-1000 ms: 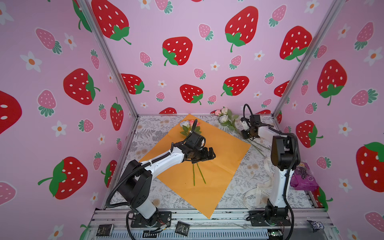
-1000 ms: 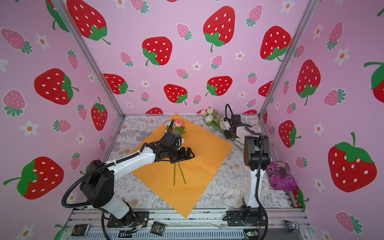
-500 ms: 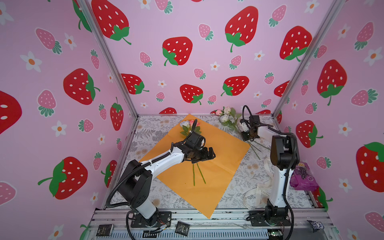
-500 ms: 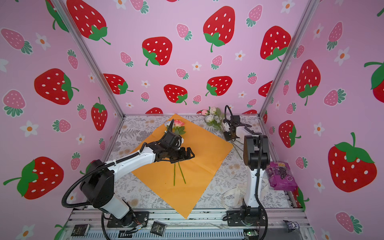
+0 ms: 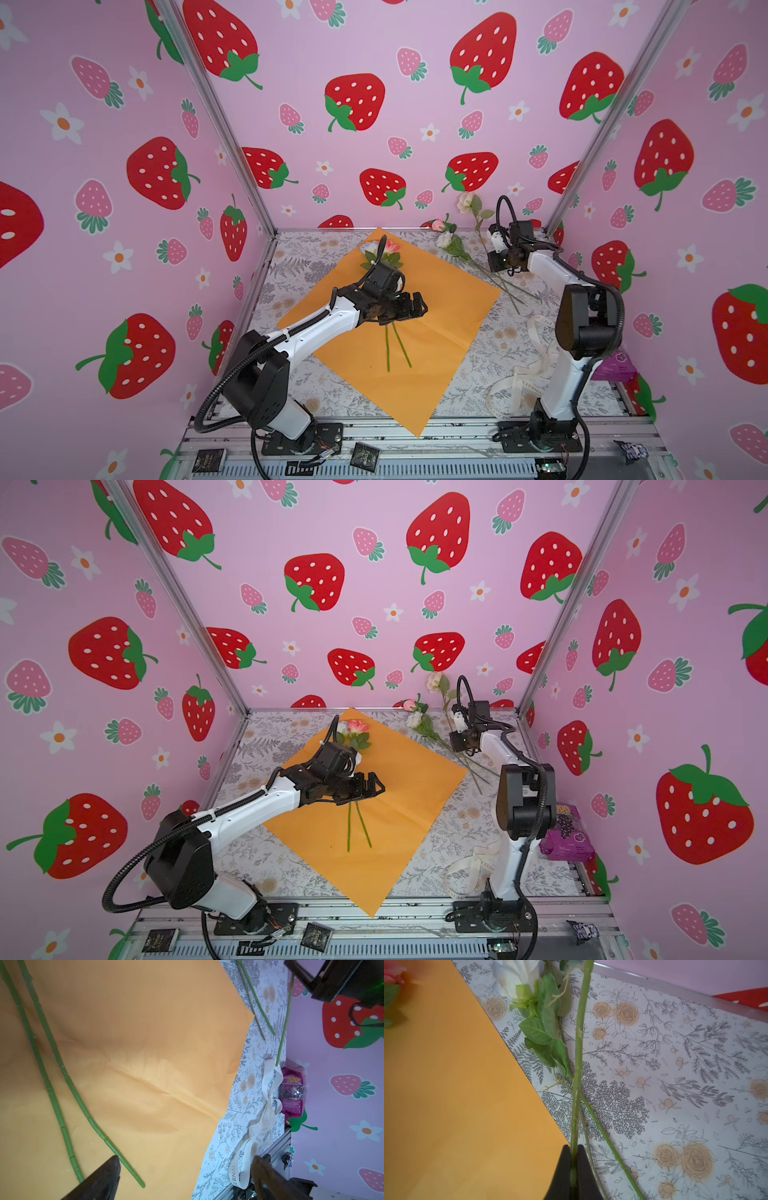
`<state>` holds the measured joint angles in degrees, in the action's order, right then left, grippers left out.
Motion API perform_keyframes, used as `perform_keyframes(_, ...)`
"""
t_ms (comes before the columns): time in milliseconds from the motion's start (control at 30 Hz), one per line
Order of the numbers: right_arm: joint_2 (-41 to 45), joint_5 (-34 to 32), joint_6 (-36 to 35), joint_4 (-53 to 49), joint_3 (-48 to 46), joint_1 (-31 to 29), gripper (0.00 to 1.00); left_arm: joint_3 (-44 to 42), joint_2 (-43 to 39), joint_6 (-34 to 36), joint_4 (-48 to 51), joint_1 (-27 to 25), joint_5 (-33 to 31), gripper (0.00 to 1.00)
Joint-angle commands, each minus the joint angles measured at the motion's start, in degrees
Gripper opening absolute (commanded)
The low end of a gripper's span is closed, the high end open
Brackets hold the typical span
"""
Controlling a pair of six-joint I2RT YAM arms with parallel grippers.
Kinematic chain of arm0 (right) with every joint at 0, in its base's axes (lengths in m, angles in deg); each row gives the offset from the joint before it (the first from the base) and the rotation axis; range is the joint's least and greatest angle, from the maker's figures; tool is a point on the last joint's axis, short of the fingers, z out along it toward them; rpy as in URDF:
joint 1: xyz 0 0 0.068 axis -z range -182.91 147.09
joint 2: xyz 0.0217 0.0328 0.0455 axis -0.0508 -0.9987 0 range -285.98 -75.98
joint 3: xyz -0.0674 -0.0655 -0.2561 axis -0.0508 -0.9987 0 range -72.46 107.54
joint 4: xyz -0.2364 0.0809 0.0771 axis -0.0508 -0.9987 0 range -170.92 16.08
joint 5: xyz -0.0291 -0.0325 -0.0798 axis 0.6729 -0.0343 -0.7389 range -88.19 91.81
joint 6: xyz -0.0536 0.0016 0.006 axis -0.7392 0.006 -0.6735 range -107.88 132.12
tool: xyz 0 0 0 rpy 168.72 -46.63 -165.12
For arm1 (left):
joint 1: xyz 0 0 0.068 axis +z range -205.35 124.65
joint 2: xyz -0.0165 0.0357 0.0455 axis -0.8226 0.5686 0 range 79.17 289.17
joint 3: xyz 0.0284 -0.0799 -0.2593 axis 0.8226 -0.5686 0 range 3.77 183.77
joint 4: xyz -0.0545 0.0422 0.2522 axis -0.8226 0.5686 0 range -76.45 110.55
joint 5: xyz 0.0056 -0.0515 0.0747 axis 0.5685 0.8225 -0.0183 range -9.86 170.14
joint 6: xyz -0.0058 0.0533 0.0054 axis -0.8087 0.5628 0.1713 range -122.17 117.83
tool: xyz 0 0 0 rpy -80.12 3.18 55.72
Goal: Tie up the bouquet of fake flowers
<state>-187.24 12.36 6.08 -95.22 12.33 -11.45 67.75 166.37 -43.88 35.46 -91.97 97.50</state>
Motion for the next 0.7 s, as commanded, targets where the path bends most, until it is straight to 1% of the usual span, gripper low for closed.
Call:
perform_keyframes(0,1.35,5.86,5.21,-0.17,-2.85,-0.35,0.06,-1.9,-2.17,0.27,1.77,0.4,-1.74,0.99)
perform_keyframes(33,2.3,8.64,7.5,1.06,-3.84,-0.51,0.05,-2.25,-3.05,0.19,2.3,0.48,-2.94,0.99)
perform_keyframes(100,4.86,14.1,15.56,6.18,-7.56,-1.82,0.04,-3.5,-5.74,-0.18,3.93,1.05,-7.69,0.99)
perform_keyframes(133,6.14,15.46,19.73,9.11,-9.65,-2.97,0.04,-4.26,-7.17,-0.52,4.62,1.59,-9.05,0.99)
perform_keyframes(167,7.51,17.63,23.59,12.57,-11.84,-4.58,0.04,-5.35,-8.91,-0.94,5.43,2.49,-12.05,0.99)
perform_keyframes(200,8.74,18.44,28.2,16.25,-14.24,-6.54,0.04,-6.52,-10.91,-1.27,5.91,3.84,-13.25,0.99)
perform_keyframes(267,10.34,17.71,36.43,22.32,-17.74,-11.16,0.03,-9.22,-14.86,-2.11,6.66,6.5,-14.77,0.99)
perform_keyframes(333,10.67,15.78,42.42,27.99,-19.85,-16.81,0.03,-12.23,-19.32,-2.64,6.98,9.88,-14.86,0.99)
perform_keyframes(400,9.56,14.15,47.99,32.68,-20.16,-22.35,0.03,-14.9,-23.71,-2.85,7.31,13.84,-14.2,0.99)
perform_keyframes(467,7.72,10.7,53.36,34.97,-19.76,-26.33,0.04,-16.83,-27.45,-2.37,8.06,17.19,-13.15,0.99)
perform_keyframes(533,5.5,9.99,57.16,39.61,-19.51,-29.27,0.03,-18.11,-30.19,-1.78,9.12,19.81,-12.14,0.99)
perform_keyframes(600,2.74,8.82,60.29,40.61,-18.33,-31.31,0.03,-18.98,-32.15,-1.42,10.26,21.84,-10.93,0.99)
perform_keyframes(667,1.11,7.54,61.74,40.58,-17.93,-32.74,0.03,-19.72,-33.33,-1.35,10.8,22.76,-9.96,0.99)
